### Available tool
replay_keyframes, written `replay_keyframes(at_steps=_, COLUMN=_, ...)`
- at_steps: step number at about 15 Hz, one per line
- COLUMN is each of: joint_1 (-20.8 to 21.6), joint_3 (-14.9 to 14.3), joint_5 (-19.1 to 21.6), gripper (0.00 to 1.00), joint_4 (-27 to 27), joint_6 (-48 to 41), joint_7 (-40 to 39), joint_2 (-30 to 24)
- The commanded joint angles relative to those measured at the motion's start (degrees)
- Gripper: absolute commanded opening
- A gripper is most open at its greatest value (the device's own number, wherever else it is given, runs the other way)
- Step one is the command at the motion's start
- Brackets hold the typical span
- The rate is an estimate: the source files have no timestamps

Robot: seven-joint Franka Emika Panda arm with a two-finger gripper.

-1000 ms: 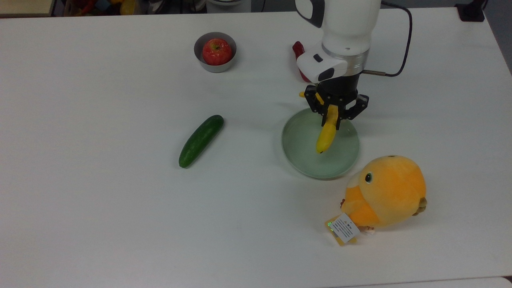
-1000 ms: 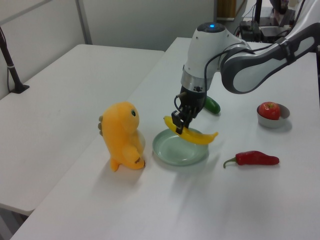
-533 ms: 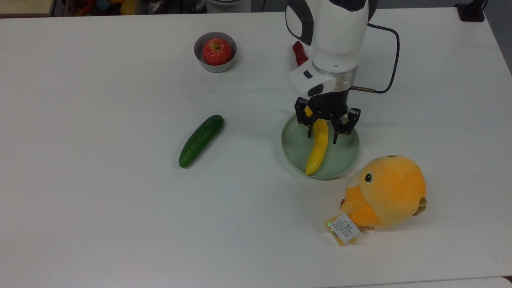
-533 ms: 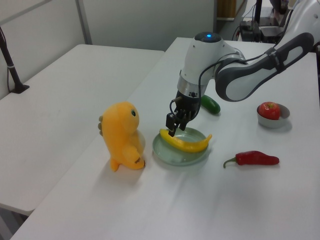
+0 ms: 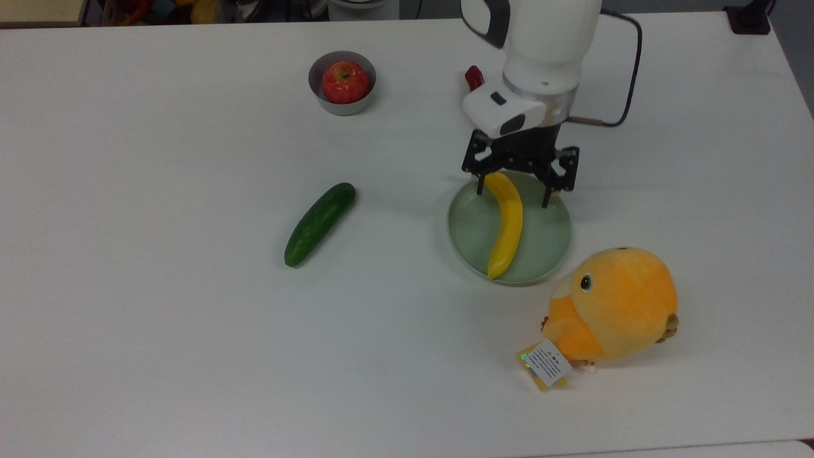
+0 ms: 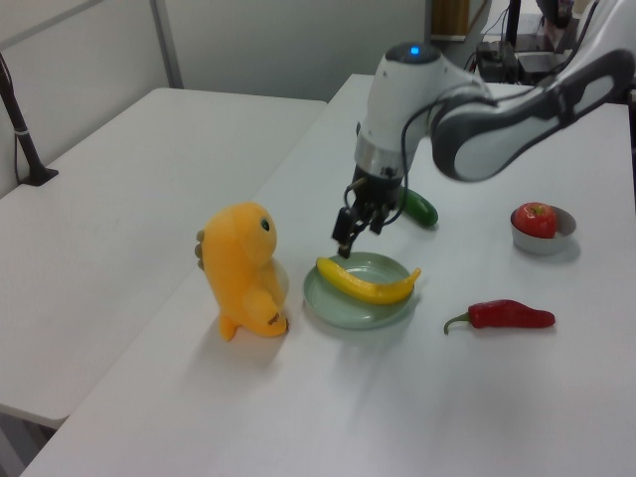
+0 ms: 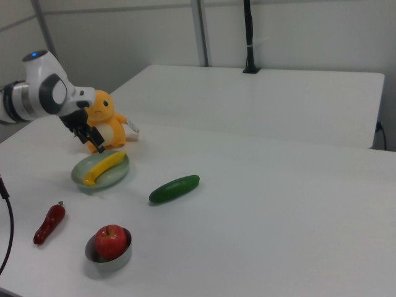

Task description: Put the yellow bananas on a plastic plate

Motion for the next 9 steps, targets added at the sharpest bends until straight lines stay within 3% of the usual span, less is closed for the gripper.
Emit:
replay_keyframes(at_steps=1, joint_1=0.7, joint_3=0.0, joint_5=-0.4, gripper=1.0, joint_4=-2.4, joint_6=-13.8, joint_7=-11.3, joint_2=-8.3)
replay_keyframes(at_steps=7, joint_1=-3.6, joint_3=0.2, joint_5=0.5, gripper=1.0, joint_4=-9.6, joint_6=-15.4, joint_7=-14.0, joint_2=-19.5)
replay_keyframes(at_steps=9, joint_1=-8.4, joint_3=2.9, joint_5=0.6, gripper=1.0, joint_4=-9.9, joint_6=-15.8, joint_7=-14.3, joint_2=-20.6)
